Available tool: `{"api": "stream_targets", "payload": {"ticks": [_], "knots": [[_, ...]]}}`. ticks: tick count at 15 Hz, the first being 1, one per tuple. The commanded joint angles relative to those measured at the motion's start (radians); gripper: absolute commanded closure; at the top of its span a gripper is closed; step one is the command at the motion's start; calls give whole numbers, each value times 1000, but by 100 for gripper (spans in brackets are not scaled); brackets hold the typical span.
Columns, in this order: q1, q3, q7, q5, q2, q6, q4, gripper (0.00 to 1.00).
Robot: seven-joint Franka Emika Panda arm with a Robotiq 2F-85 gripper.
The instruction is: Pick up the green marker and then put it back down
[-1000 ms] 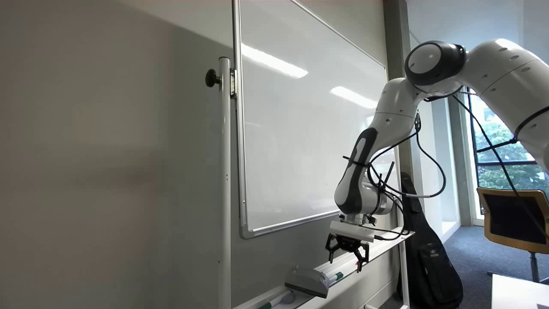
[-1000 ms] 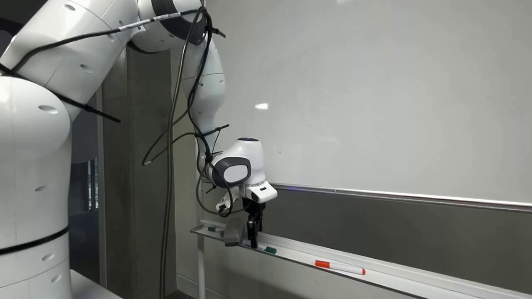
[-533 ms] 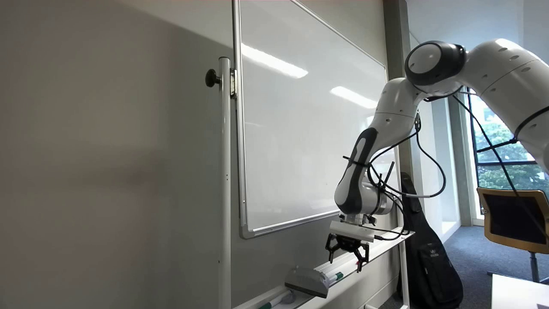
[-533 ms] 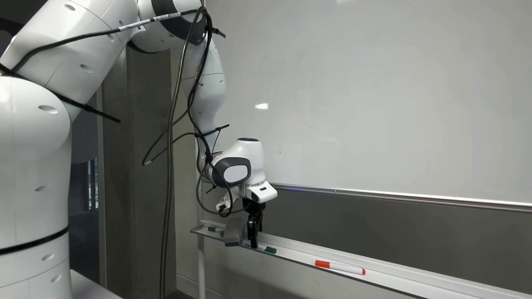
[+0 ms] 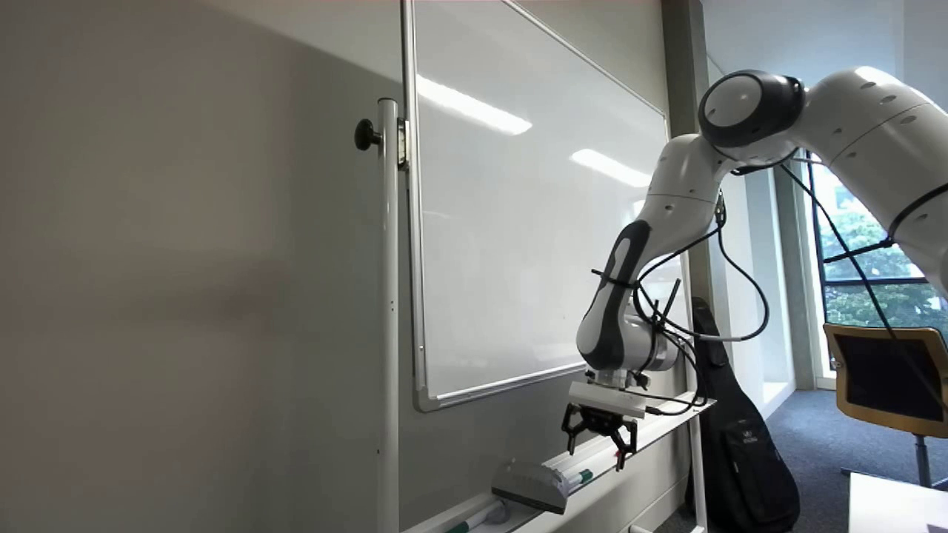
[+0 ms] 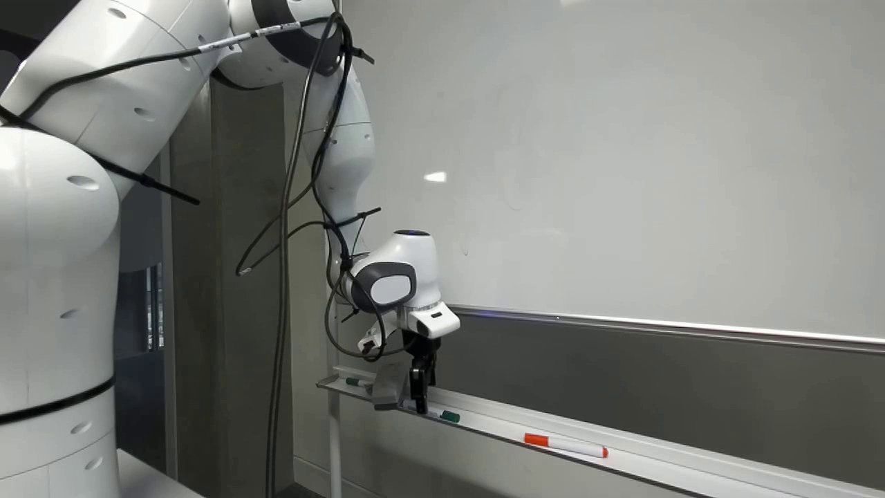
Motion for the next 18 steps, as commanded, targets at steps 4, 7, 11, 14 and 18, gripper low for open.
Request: {"api": "stream_targets", "payload": {"ticks": [4,7,11,14,18], "knots": [[-41,44,-34,40,50,82,43,0],[-73,79,-34,36,83,122,68,0],[-103,103,-28,30,137,140,111,0],[-110,107,-58,69,175,133,151,0],[-118,109,-58,75,210,126,187,25]]}}
